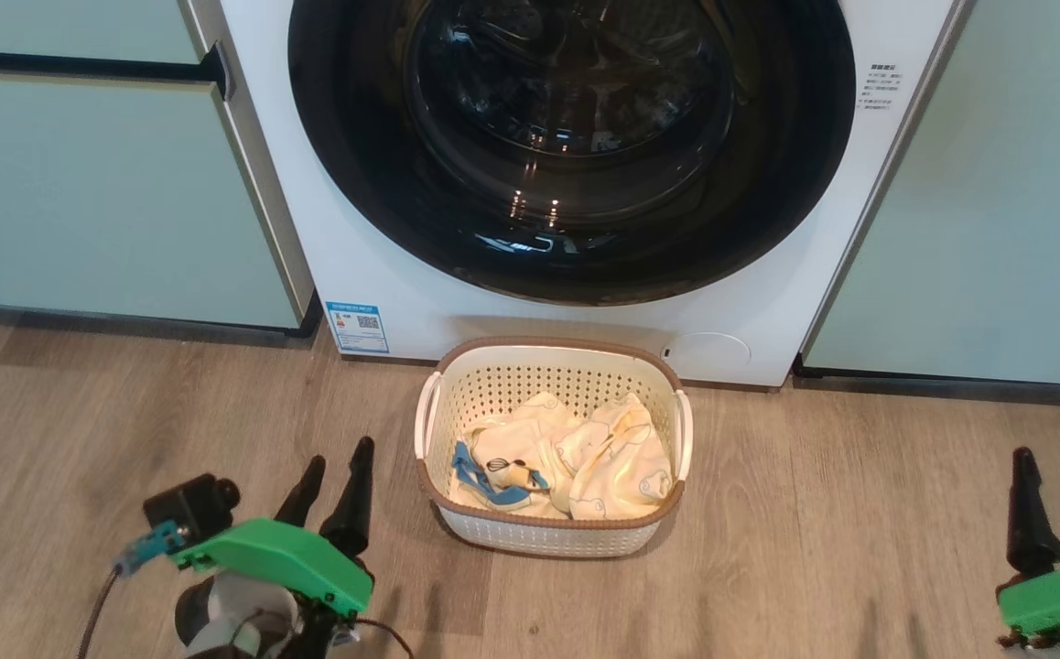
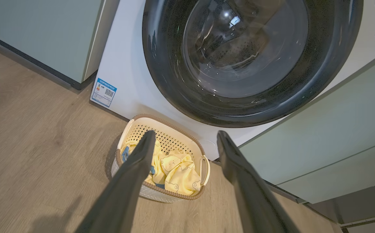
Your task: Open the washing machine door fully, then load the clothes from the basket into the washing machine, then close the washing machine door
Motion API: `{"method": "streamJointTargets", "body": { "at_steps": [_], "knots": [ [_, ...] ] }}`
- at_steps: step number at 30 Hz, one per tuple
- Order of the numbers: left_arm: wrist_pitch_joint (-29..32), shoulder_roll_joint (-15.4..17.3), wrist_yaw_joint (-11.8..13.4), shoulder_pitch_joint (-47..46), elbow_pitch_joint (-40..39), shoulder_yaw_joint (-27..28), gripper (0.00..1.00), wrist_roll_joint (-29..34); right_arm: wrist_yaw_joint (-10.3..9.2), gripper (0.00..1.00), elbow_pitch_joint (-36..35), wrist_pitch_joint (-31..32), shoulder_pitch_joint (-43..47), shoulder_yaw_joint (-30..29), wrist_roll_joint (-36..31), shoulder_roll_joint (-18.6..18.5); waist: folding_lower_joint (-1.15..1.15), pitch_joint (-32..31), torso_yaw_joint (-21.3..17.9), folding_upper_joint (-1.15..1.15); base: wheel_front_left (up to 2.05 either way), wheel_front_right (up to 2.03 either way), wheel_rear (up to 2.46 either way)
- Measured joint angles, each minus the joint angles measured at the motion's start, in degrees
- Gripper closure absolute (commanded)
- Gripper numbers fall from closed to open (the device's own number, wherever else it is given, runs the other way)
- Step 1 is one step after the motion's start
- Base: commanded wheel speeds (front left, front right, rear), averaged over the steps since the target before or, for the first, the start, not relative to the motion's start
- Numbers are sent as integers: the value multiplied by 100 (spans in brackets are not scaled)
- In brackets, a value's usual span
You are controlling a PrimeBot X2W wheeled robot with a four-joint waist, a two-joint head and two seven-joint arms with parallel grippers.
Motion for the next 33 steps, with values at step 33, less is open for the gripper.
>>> {"method": "streamJointTargets", "body": {
  "at_steps": [33],
  "knots": [
    [-520,131,157,-221,30,-570,0,2054,0,0,-54,-514,-16,55,-2458,21,0,-5,-82,0,0,0,0]
  ]
}}
